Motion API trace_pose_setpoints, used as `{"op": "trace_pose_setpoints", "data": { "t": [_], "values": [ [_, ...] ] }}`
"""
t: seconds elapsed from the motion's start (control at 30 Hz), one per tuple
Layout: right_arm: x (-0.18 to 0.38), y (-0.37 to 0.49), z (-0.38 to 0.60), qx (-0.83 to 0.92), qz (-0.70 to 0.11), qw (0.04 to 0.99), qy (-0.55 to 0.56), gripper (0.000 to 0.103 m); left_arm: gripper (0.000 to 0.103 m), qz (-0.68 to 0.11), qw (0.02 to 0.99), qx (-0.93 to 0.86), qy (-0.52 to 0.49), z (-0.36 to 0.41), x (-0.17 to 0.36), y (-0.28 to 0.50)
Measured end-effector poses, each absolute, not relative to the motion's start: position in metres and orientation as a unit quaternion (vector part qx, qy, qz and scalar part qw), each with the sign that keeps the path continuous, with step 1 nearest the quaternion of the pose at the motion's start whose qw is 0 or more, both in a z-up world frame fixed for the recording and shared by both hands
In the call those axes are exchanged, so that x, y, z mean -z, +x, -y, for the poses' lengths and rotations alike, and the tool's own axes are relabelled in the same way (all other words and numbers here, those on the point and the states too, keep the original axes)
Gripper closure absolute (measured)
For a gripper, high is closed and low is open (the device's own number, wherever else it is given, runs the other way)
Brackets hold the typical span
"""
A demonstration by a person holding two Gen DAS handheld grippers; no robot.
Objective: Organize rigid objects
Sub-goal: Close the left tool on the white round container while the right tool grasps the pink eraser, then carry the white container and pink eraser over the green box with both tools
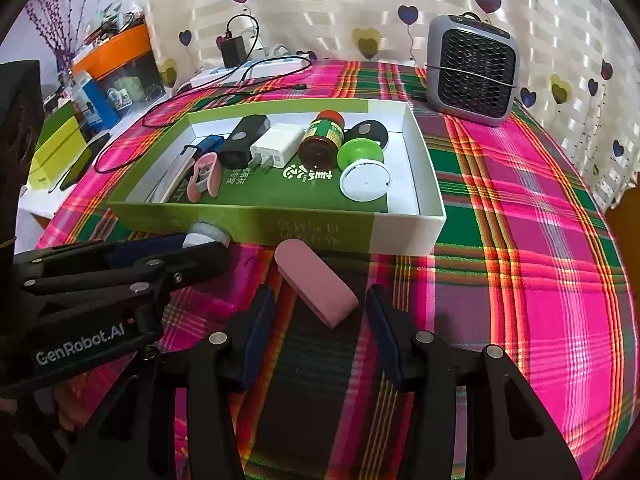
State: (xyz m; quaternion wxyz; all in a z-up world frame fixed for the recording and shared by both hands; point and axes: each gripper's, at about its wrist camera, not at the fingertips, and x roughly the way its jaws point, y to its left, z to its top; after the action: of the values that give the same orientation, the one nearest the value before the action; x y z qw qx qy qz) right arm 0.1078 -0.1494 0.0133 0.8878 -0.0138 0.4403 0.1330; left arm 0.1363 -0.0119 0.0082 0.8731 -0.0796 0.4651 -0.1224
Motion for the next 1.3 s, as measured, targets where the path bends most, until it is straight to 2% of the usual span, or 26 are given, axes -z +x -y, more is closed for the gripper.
{"op": "trace_pose_setpoints", "data": {
  "t": [0.03,0.1,0.37,0.5,0.6,0.8,1.3],
  "values": [
    [-0.013,0.108,0.150,-0.133,-0.441,0.888,-0.013,0.055,0.067,-0.465,0.873,0.120,-0.081,0.012,-0.008,0.136],
    [-0.013,0.108,0.150,-0.125,-0.440,0.889,-0.017,0.064,0.067,-0.464,0.874,0.117,-0.080,0.013,-0.008,0.136],
    [-0.014,0.106,0.156,-0.128,-0.439,0.889,-0.003,0.068,0.067,-0.459,0.881,0.101,-0.053,0.021,-0.008,0.134],
    [-0.014,0.106,0.158,-0.127,-0.439,0.889,0.005,0.077,0.067,-0.456,0.881,0.108,-0.065,0.017,-0.008,0.133],
    [-0.014,0.106,0.159,-0.130,-0.439,0.889,0.009,0.078,0.067,-0.455,0.880,0.109,-0.074,0.015,-0.007,0.133],
    [-0.014,0.104,0.158,-0.136,-0.440,0.888,0.010,0.079,0.075,-0.453,0.883,0.103,-0.076,0.013,-0.006,0.131],
    [-0.014,0.101,0.157,-0.138,-0.439,0.888,0.009,0.080,0.075,-0.449,0.883,0.110,-0.077,0.010,-0.005,0.125]
  ]
}}
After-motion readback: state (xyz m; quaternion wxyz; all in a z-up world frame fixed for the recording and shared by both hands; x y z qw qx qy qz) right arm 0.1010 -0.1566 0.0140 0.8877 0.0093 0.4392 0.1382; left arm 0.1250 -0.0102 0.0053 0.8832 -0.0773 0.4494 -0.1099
